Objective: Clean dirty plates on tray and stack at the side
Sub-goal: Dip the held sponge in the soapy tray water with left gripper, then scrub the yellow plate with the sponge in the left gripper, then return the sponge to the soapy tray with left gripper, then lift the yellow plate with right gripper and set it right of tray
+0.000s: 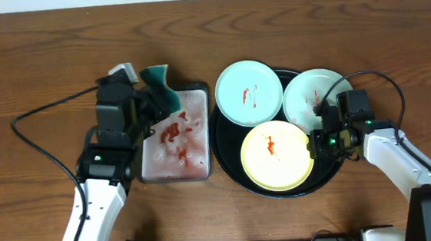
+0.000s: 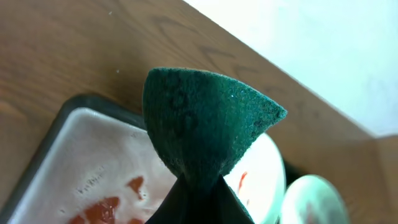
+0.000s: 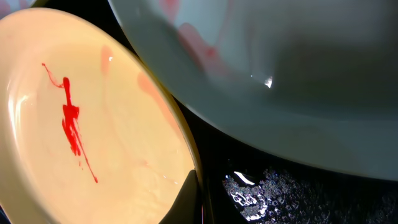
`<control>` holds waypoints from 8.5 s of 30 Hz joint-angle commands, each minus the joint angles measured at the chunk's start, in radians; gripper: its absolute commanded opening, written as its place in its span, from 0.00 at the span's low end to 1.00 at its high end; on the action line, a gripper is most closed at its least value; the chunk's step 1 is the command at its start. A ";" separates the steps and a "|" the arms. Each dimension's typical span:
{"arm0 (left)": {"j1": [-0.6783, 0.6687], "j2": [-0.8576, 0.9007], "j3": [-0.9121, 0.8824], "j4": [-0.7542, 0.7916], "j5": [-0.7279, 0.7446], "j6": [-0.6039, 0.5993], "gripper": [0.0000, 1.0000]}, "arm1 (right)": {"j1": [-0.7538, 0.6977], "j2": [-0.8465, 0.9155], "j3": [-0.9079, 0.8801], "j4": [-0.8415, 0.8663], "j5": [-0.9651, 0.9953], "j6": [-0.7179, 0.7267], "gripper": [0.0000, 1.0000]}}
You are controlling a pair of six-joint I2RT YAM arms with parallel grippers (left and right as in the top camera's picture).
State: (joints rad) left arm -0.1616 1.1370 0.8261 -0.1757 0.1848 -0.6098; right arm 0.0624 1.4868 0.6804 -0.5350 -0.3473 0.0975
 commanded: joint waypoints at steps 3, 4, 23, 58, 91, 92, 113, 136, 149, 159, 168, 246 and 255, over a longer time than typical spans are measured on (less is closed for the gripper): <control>0.042 -0.009 -0.005 0.006 0.095 -0.122 0.07 | 0.005 0.006 0.018 0.002 0.010 0.002 0.01; 0.046 -0.009 -0.005 0.006 0.100 -0.122 0.07 | 0.005 0.006 0.018 0.002 0.010 0.002 0.01; 0.052 -0.009 -0.005 0.006 0.104 -0.121 0.07 | 0.005 0.006 0.018 0.002 0.010 0.002 0.01; -0.121 0.323 0.082 -0.310 -0.151 0.397 0.07 | 0.005 0.006 0.018 0.005 0.010 0.002 0.01; -0.690 0.537 0.141 0.073 0.041 0.174 0.08 | 0.005 0.006 0.018 -0.007 0.009 0.002 0.01; -0.697 0.563 0.141 0.098 0.041 0.170 0.07 | 0.005 0.006 0.018 -0.007 0.009 0.002 0.01; -0.676 0.643 0.150 -0.068 -0.192 0.166 0.07 | 0.005 0.006 0.018 -0.008 0.009 0.002 0.01; -0.742 0.695 0.158 0.080 -0.162 0.126 0.08 | 0.005 0.006 0.018 -0.010 0.006 0.002 0.01; -0.662 0.407 0.158 -0.145 -0.164 0.190 0.07 | 0.005 0.006 0.017 -0.011 0.006 0.002 0.02; -0.467 0.225 0.145 -0.380 -0.290 0.189 0.08 | 0.005 0.006 0.008 -0.010 0.005 0.003 0.17; -0.226 0.287 0.104 -0.359 -0.232 0.191 0.07 | 0.005 0.006 -0.068 0.049 -0.031 0.003 0.07; -0.141 0.530 0.094 -0.279 -0.132 0.258 0.57 | 0.771 -0.479 0.020 0.246 1.336 -0.184 0.01; -0.141 0.530 0.094 -0.279 -0.132 0.258 0.56 | 0.340 -0.479 0.020 0.167 0.854 0.232 0.01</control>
State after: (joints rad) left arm -0.3084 1.6627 0.9268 -0.4488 0.0536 -0.3614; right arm 0.5320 1.0142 0.6758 -0.3515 0.7227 0.1158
